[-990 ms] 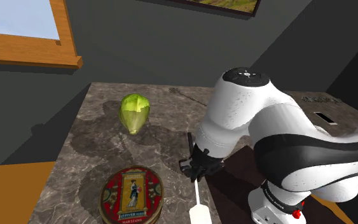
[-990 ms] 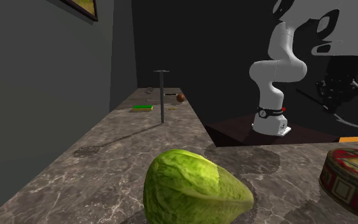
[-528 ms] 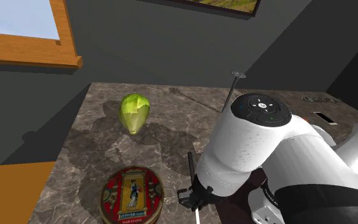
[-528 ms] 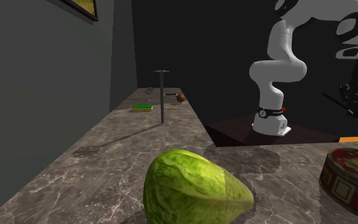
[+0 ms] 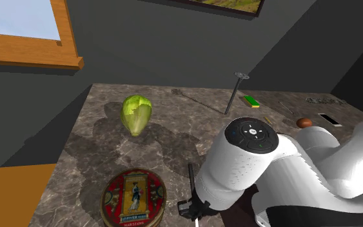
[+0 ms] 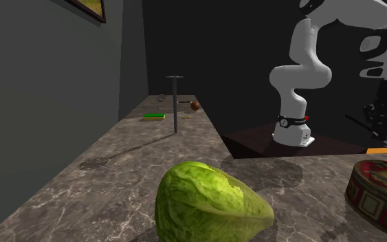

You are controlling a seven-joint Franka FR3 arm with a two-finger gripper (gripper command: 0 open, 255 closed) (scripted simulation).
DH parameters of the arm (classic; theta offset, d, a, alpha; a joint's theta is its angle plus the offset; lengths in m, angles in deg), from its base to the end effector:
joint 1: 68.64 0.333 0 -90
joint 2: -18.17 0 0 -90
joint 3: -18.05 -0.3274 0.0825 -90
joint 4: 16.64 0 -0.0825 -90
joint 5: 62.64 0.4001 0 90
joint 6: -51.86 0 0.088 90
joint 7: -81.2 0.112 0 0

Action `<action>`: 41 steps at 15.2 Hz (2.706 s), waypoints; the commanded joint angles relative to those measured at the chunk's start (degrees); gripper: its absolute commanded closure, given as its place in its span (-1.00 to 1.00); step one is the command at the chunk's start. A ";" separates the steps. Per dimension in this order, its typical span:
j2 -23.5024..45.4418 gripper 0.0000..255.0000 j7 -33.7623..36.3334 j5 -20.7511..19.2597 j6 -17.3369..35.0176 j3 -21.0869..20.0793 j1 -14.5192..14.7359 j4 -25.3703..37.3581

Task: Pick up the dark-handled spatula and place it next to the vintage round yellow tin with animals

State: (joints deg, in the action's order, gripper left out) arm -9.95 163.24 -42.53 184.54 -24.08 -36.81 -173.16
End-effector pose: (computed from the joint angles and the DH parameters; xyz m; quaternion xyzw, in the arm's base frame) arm 0.1223 0.3623 0.3272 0.9744 -0.2222 0.0324 0.0074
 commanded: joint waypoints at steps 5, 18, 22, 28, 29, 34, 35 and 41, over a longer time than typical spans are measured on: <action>4.98 1.00 1.48 -0.80 6.77 -3.06 -1.74 -1.87; 19.72 1.00 11.10 -12.84 22.23 -12.38 -11.95 -4.08; 21.43 1.00 13.22 -15.77 23.54 -13.39 -13.58 -4.15; 21.42 -1.00 13.22 -15.76 23.54 -13.38 -13.57 -4.15; 21.42 -1.00 13.22 -15.76 23.54 -13.38 -13.57 -4.15; 17.73 -1.00 9.02 -9.82 20.57 -11.64 -10.48 -3.94; 14.46 -1.00 6.28 -5.98 17.49 -9.84 -7.94 -3.60; 9.48 -1.00 3.59 -2.37 12.11 -6.43 -4.13 -2.82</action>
State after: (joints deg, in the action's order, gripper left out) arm -0.28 166.91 -45.11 196.86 -30.62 -41.13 -175.99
